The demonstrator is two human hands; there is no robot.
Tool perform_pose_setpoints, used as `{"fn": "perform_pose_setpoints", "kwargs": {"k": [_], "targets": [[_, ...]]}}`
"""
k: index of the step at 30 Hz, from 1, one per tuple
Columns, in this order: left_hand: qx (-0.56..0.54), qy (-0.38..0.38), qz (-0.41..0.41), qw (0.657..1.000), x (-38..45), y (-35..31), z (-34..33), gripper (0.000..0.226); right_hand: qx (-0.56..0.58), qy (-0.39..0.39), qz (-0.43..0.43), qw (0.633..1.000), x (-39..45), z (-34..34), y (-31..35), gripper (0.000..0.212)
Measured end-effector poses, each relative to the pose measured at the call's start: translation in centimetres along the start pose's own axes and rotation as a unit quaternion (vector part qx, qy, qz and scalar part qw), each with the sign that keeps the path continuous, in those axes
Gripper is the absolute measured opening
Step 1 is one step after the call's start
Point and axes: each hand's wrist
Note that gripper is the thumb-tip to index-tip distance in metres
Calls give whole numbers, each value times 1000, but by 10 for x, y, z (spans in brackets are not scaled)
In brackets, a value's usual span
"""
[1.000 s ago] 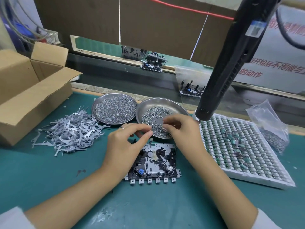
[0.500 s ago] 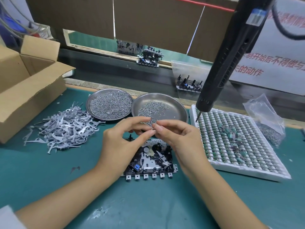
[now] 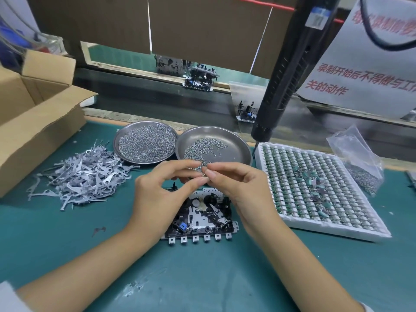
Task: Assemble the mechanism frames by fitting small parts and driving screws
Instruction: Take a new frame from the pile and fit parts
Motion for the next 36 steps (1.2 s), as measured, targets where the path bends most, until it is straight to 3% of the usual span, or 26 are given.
{"fn": "perform_pose_setpoints", "kwargs": {"k": [11,16,21,26,28,32,36], "targets": [[10,6,-6,1000,0,-2,1,26,-122,-10,93,988,-1,-1,-3,23],[31,15,6,999,0,1,2,27,-336,-17,228,914,-7,-1,-7,38],[32,18,7,999,2,2,2,19,-441,17,267,857,-6,10,7,33],[7,-2,42,999,3,3,4,13,-366,107,130,915,-4,66,35,18],[1,0,46,999,3,4,3,12,-384,55,80,918,-1,95,36,23],[4,7,51,999,3,5,4,14,-556,-140,49,818,12,139,17,18],[7,13,53,998,3,5,4,15,-637,-92,27,765,19,151,-1,24]]}}
Point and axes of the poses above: each hand's wrist, its own x-axis towards the middle knuckle, its own z-axis out of the back of the hand, y = z × x, and after that the axes turned 15 degrees about -x, right-handed
